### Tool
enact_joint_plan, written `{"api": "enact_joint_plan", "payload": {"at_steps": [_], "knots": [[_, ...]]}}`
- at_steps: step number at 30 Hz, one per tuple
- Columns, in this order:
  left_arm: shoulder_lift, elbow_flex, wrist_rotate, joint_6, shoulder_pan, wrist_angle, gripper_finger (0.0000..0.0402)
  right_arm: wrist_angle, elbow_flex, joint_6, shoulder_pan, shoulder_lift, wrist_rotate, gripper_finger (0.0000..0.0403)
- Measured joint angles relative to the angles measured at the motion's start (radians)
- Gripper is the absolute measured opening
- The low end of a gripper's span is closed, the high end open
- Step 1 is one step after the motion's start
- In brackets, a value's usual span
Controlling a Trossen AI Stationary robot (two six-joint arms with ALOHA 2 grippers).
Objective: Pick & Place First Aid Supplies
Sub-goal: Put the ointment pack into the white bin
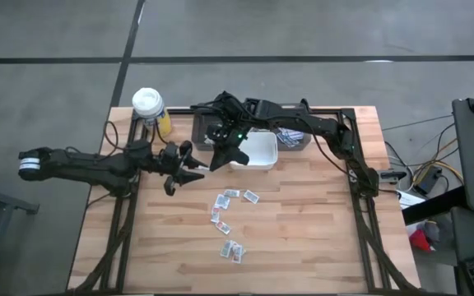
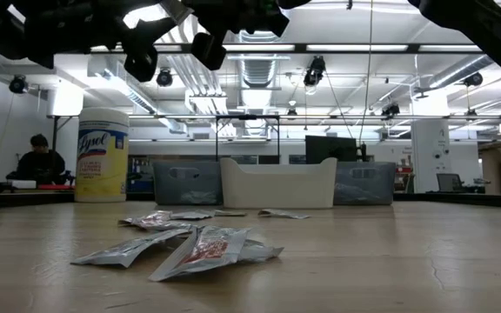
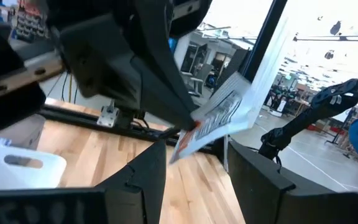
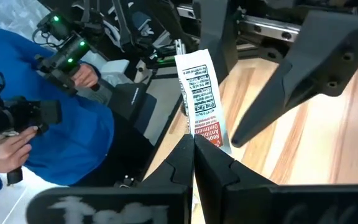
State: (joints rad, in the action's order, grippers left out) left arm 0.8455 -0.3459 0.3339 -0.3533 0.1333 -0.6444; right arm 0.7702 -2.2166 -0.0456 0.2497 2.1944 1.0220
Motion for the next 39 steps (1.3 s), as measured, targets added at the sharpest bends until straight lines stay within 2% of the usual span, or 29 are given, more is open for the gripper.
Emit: {"api": "enact_joint_plan", "payload": {"at_steps": [9,12,26,35,39], "knots": [[0.0,-0.034,-0.029,0.046,0.0,-0.003,0.0164,-0.005,0.017,0.004,0.001,0.004,-0.004,0.0008],[0.007,-0.035,-0.035,0.045,0.0,-0.001,0.0151,-0.013,0.017,0.003,0.002,0.01,-0.004,0.0008],[0.035,-0.035,-0.037,0.042,0.0,-0.002,0.0008,-0.018,0.018,0.003,0.002,0.011,-0.003,0.0008],[0.035,-0.036,-0.038,0.043,0.0,-0.002,0.0001,-0.011,0.018,0.004,0.004,0.011,-0.003,0.0008],[0.035,-0.035,-0.05,0.048,0.0,0.017,0.0,0.047,0.018,0.016,0.019,0.006,0.004,0.0011]]}}
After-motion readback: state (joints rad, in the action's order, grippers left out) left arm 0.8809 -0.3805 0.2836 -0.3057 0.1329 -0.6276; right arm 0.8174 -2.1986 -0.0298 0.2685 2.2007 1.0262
